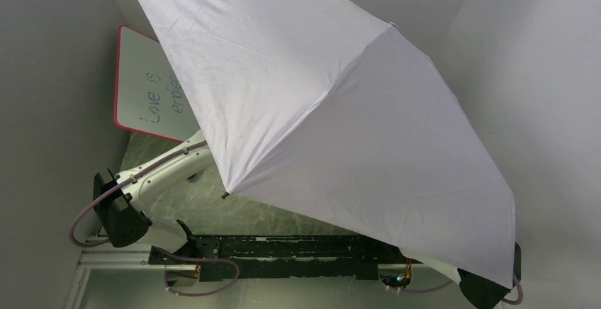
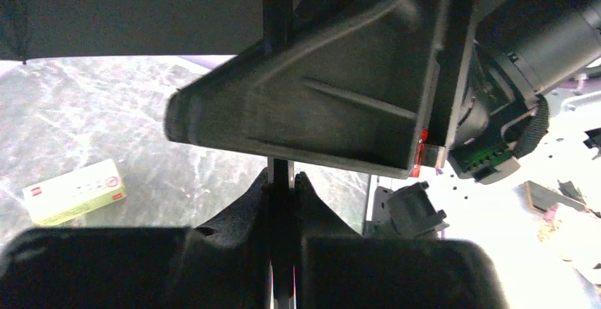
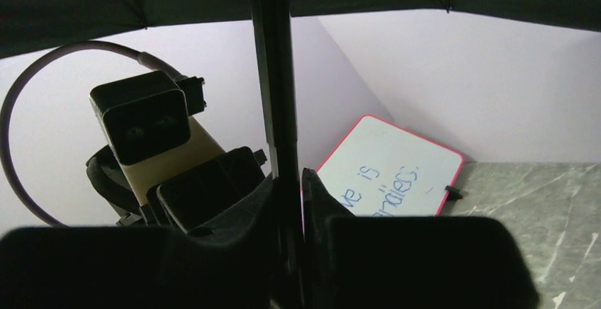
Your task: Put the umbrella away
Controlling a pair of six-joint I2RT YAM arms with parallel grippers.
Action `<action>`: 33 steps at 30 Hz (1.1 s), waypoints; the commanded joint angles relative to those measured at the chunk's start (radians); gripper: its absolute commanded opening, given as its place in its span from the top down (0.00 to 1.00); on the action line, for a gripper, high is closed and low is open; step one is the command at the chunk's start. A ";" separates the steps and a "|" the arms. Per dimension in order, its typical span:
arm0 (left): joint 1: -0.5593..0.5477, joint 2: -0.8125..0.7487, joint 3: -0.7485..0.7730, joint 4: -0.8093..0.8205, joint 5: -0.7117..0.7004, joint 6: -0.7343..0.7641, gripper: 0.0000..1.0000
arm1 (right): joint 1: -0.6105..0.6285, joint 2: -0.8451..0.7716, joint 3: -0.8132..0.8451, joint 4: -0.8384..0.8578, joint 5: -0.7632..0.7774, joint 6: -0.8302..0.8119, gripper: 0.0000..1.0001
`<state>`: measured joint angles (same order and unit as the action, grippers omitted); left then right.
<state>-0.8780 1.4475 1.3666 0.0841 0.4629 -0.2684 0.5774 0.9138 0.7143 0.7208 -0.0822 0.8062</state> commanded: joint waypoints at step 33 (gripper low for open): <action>-0.025 -0.153 -0.151 -0.040 -0.696 0.071 0.95 | 0.009 0.189 -0.085 0.353 0.108 0.105 0.40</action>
<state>-0.8902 1.3365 1.2152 -0.0360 -0.2287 -0.1947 0.5827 1.0657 0.6590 0.8761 0.0299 0.8707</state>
